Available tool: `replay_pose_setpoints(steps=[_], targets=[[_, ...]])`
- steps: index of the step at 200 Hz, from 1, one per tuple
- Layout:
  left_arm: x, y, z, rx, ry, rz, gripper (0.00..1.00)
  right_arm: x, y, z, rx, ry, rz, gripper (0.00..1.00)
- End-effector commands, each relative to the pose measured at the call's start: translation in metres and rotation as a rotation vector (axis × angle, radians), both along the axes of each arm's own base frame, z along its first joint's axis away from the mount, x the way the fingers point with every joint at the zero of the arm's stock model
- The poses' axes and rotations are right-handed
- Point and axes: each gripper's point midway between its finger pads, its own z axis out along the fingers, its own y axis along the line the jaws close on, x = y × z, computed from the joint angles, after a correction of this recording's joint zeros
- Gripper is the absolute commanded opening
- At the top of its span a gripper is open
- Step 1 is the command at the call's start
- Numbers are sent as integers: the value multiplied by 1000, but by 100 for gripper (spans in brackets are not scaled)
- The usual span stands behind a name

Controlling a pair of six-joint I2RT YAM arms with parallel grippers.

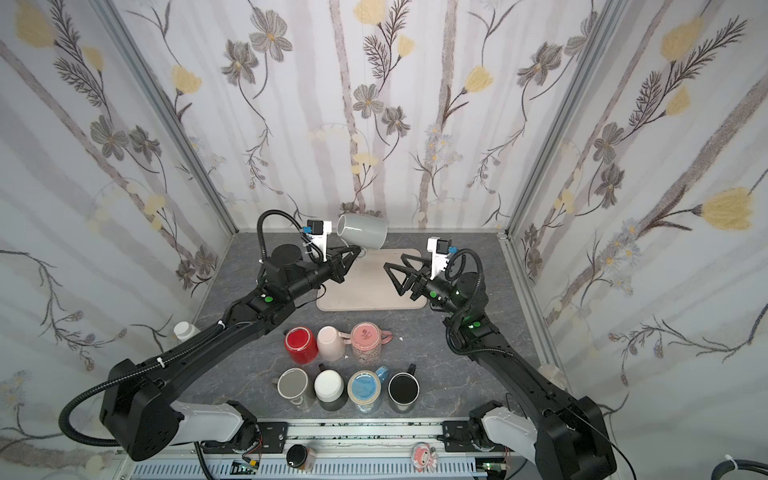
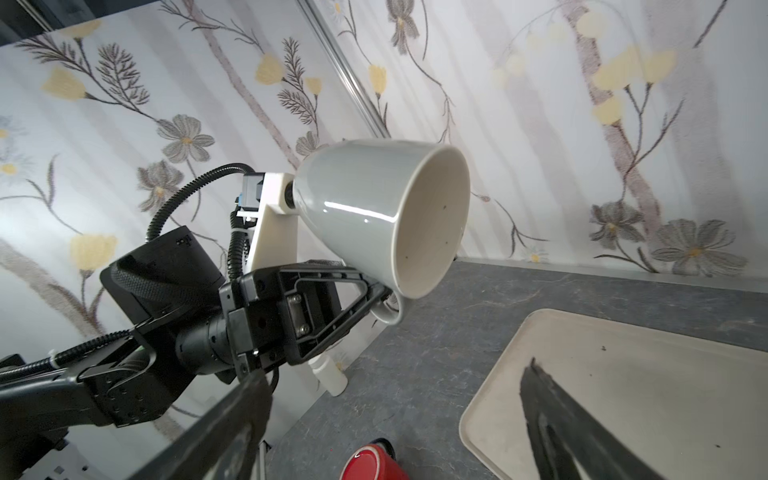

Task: Turn the mug right side up
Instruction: 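Raise the grey mug above the tray while the right gripper reaches toward it, then grasp the grey mug with the right gripper while the left gripper opens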

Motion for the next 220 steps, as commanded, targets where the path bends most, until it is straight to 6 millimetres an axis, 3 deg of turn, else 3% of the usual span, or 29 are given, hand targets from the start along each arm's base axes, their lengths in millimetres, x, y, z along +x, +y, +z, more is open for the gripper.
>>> replay_pose_setpoints(steps=[1,51,61,118,220], targets=[[-27,2,63,-170,-175,-95,0,-30,16,34,68,-165,143,89],[-45,-1,75,-234,-205,-190,0,-41,44,37,83,-197,267,71],[-49,-2,77,-248,-210,-210,0,-42,46,52,106,-231,272,68],[-69,2,90,-306,-232,-273,0,-42,53,65,156,-262,300,54],[-73,3,89,-320,-217,-291,0,-48,63,76,199,-275,364,33]])
